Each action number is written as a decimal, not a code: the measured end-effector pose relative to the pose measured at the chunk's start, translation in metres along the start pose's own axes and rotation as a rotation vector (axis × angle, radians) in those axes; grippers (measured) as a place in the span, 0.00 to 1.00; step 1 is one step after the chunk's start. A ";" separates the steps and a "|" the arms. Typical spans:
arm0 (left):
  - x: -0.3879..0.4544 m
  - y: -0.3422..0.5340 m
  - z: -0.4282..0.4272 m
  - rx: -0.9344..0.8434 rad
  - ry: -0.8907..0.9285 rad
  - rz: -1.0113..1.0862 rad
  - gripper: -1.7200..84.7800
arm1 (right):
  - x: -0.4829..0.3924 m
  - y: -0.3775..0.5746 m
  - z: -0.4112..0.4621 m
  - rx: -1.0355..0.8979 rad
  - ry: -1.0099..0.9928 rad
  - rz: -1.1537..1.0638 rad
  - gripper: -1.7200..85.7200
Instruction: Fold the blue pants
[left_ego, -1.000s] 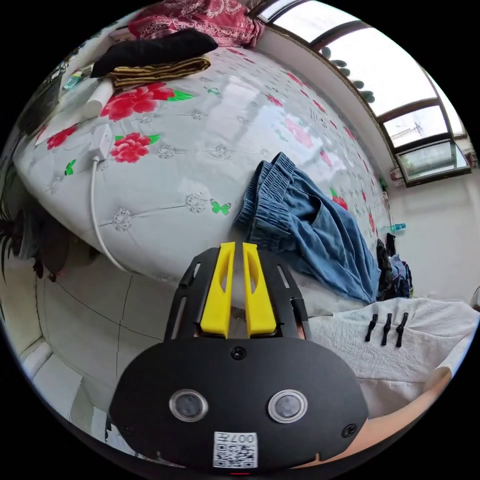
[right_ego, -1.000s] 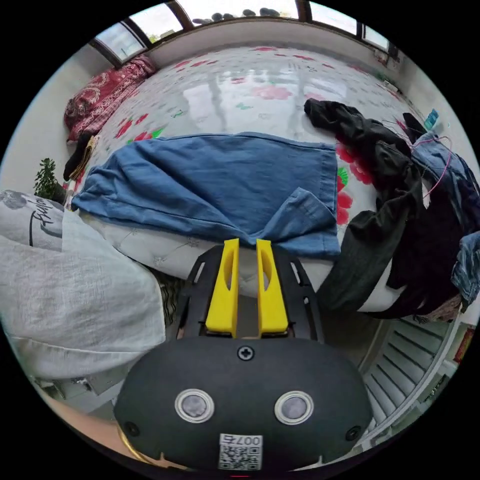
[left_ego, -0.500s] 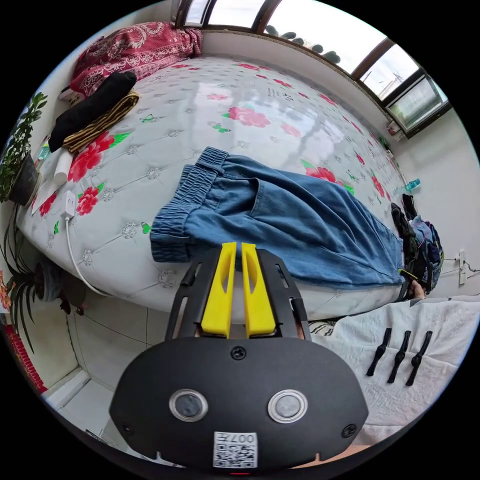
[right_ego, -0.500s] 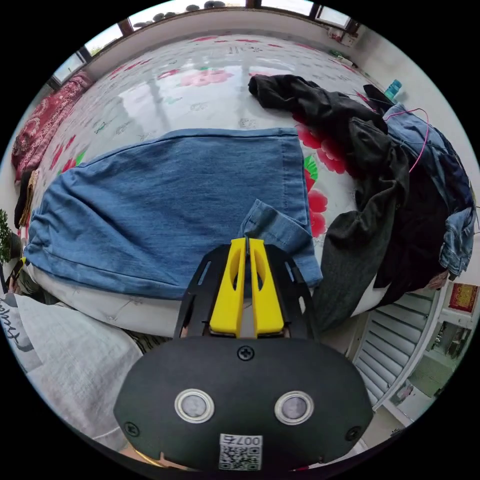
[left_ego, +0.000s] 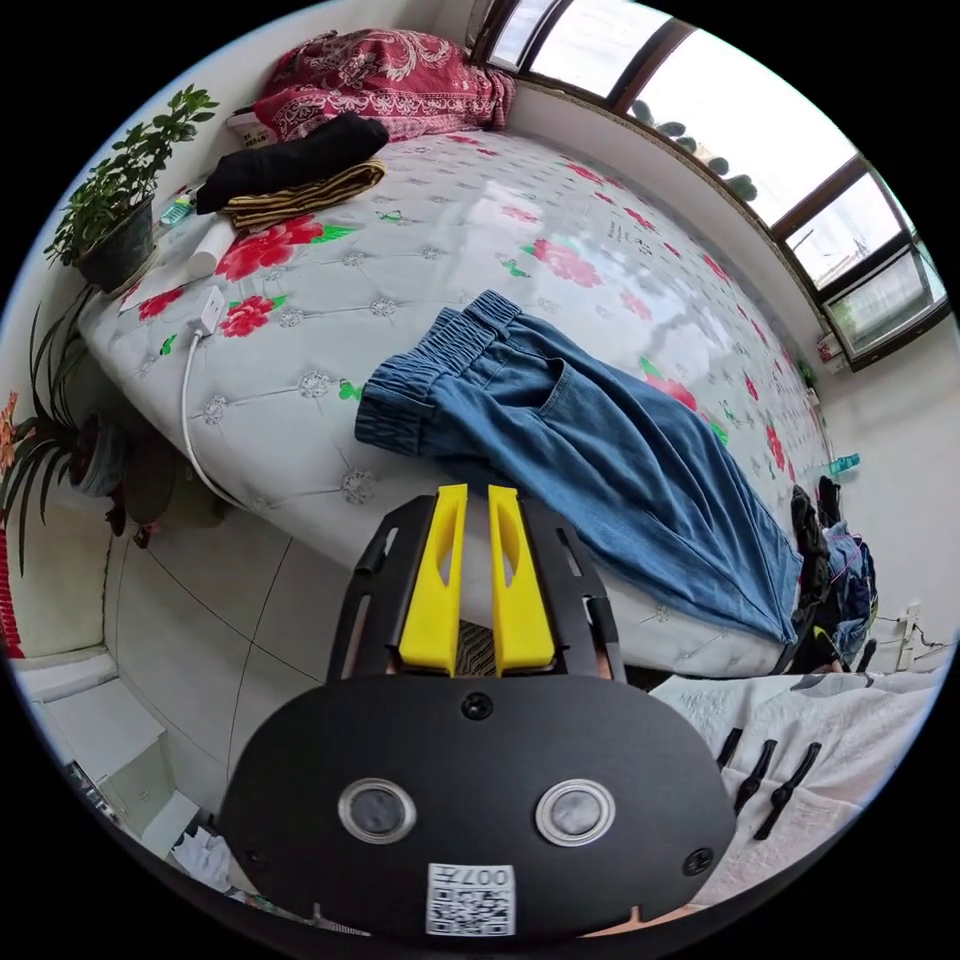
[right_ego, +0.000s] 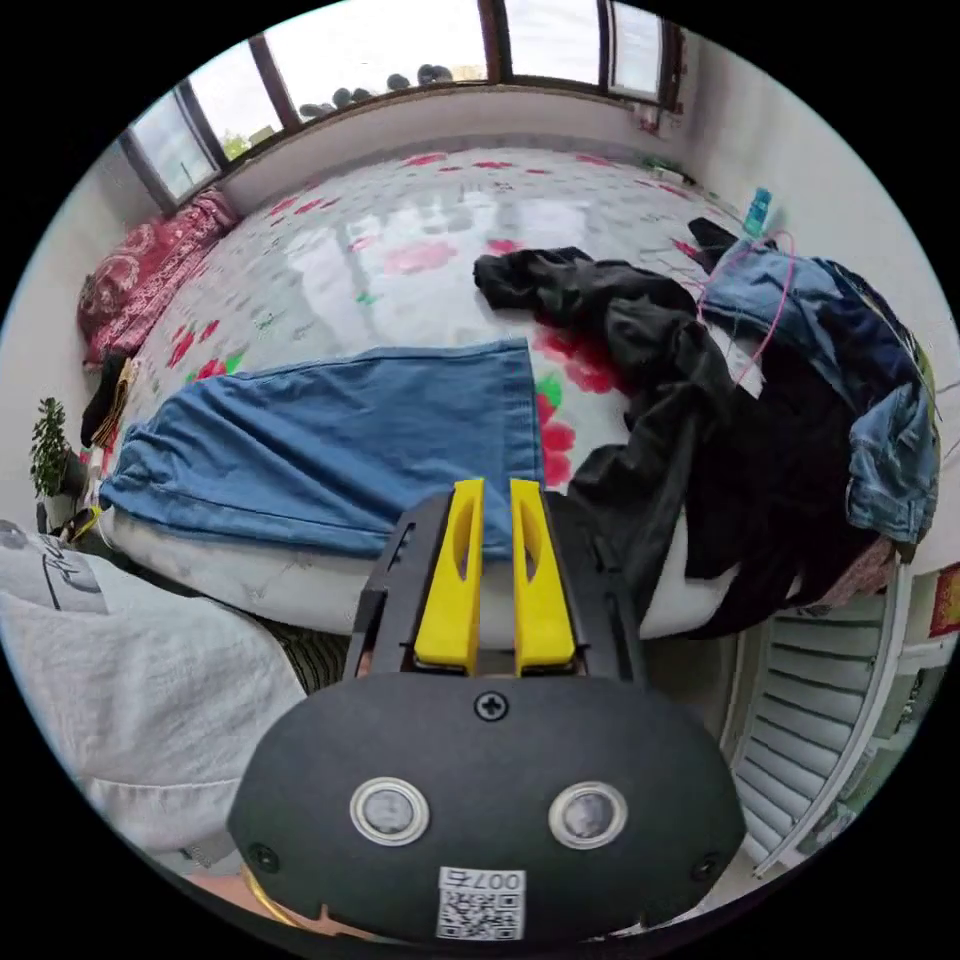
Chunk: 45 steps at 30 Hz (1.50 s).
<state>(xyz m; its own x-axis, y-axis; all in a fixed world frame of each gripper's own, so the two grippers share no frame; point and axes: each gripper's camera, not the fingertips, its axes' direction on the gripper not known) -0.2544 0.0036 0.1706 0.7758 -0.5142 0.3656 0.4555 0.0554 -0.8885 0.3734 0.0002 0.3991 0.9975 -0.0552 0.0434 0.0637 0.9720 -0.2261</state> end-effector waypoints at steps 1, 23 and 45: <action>-0.003 -0.003 0.001 -0.001 0.002 0.000 0.08 | -0.013 -0.014 0.001 0.018 -0.028 -0.055 0.07; -0.096 -0.041 0.011 -0.155 0.171 0.329 0.01 | -0.619 -0.067 0.201 -0.313 -0.650 -1.650 0.12; -0.013 -0.236 -0.025 -0.170 0.348 0.942 0.01 | -0.420 -0.229 0.093 0.000 -0.244 -1.370 0.03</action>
<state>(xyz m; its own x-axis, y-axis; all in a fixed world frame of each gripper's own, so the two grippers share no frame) -0.3824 -0.0241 0.3686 0.6048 -0.5460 -0.5797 -0.3643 0.4577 -0.8111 -0.0630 -0.1781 0.5234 0.1114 -0.9120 0.3948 0.9750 0.1773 0.1342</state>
